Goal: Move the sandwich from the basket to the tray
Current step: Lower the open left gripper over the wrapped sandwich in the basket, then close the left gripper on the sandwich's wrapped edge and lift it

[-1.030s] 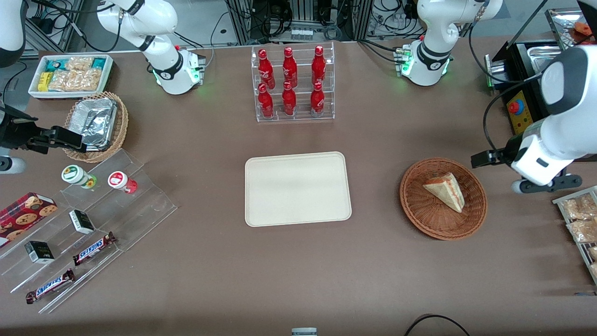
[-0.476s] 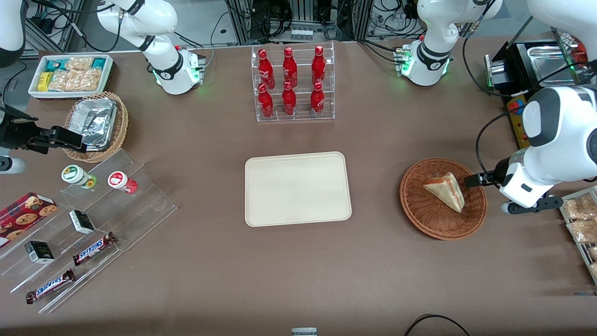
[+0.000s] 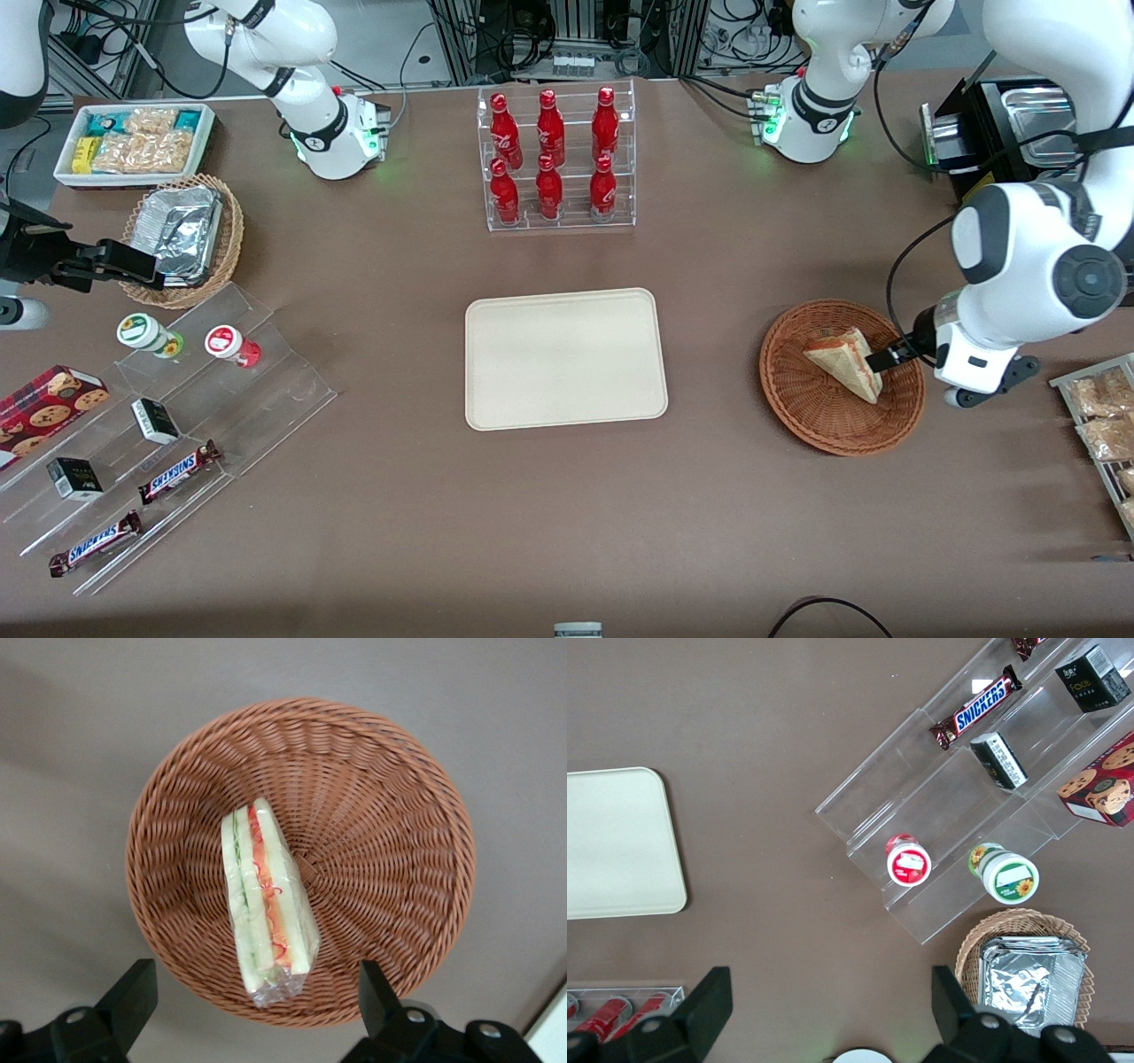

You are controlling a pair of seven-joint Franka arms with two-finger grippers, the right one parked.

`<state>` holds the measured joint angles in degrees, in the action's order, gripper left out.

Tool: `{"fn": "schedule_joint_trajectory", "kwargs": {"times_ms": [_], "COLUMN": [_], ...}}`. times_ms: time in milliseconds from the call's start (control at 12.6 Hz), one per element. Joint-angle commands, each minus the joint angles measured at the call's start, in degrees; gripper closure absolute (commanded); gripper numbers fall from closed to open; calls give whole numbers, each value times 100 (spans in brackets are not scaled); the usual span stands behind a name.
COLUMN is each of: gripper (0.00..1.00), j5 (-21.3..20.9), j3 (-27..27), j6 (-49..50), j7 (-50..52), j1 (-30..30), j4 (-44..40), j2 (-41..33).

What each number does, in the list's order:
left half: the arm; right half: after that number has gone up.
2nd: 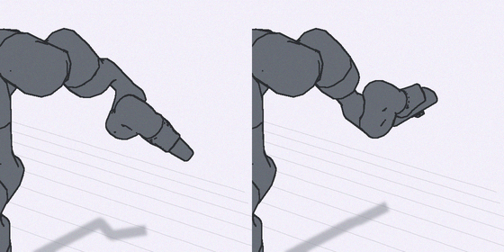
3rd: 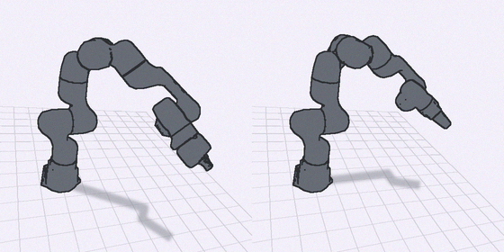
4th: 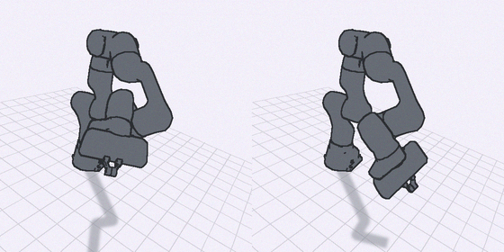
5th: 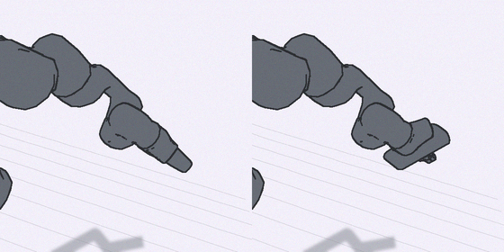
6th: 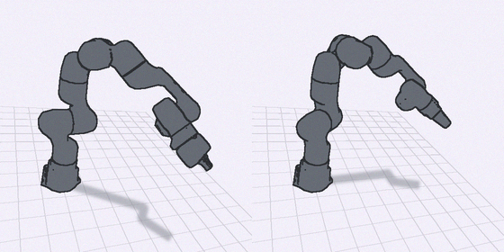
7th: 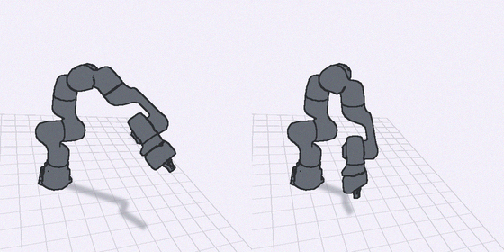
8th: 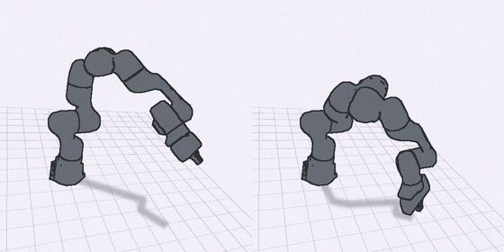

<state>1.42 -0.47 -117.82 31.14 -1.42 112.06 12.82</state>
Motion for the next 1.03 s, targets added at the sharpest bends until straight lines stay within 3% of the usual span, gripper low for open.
{"fn": "schedule_joint_trajectory", "kwargs": {"times_ms": [0, 317, 951], "gripper": [0, 0, 0], "j5": [34, 43, 60], "j3": [-5, -14, -32], "j6": [-258, -1417, -1630], "j7": [664, 1175, 2010], "j1": [-51, -51, -112], "j4": [420, 1413, 1468], "j2": [-253, -552, -368]}}
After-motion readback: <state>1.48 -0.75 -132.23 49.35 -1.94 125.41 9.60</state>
